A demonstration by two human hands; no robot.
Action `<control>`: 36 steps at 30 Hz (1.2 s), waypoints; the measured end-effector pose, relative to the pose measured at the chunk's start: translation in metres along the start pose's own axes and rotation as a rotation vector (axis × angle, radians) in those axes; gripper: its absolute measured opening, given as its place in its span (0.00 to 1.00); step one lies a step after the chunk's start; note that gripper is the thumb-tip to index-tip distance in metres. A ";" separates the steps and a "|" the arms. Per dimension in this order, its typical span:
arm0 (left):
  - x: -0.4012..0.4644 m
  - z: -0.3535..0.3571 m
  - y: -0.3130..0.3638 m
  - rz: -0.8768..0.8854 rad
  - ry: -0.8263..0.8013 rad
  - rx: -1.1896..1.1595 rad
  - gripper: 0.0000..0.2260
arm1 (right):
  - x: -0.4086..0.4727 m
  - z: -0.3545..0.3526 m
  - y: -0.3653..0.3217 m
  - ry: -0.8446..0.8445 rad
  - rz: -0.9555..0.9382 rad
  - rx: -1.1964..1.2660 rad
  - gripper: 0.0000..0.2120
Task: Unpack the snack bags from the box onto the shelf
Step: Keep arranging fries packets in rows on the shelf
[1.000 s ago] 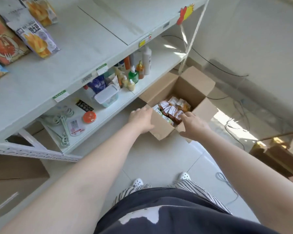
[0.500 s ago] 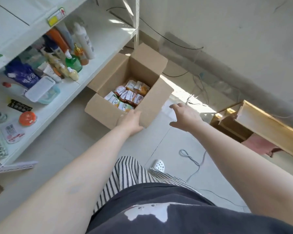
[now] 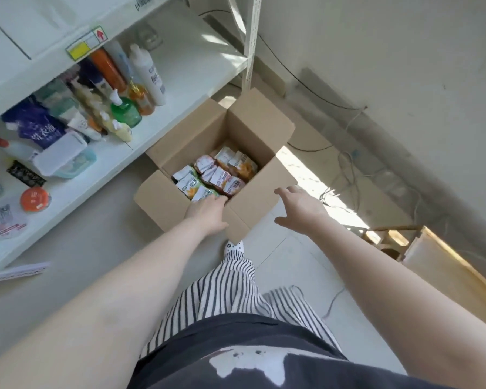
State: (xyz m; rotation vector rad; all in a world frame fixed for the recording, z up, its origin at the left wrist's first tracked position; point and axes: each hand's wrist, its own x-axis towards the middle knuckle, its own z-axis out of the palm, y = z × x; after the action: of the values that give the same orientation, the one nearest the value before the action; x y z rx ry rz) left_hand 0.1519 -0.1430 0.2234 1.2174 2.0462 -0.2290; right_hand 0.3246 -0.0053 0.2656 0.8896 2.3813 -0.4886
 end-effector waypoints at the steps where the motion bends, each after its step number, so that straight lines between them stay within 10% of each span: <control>1: 0.011 -0.007 0.000 -0.011 -0.005 -0.008 0.28 | 0.011 -0.008 0.004 -0.006 -0.008 0.001 0.34; 17: 0.188 -0.054 -0.032 -0.334 0.103 -0.319 0.27 | 0.278 -0.060 0.051 -0.219 -0.150 0.071 0.32; 36: 0.560 0.139 -0.140 -0.285 0.180 -0.477 0.27 | 0.610 0.214 0.087 -0.197 0.003 0.389 0.42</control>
State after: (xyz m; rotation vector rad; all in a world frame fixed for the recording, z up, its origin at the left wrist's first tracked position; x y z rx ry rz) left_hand -0.0521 0.1001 -0.2781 0.6736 2.2541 0.2367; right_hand 0.0759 0.2461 -0.2825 0.9574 2.1399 -1.0136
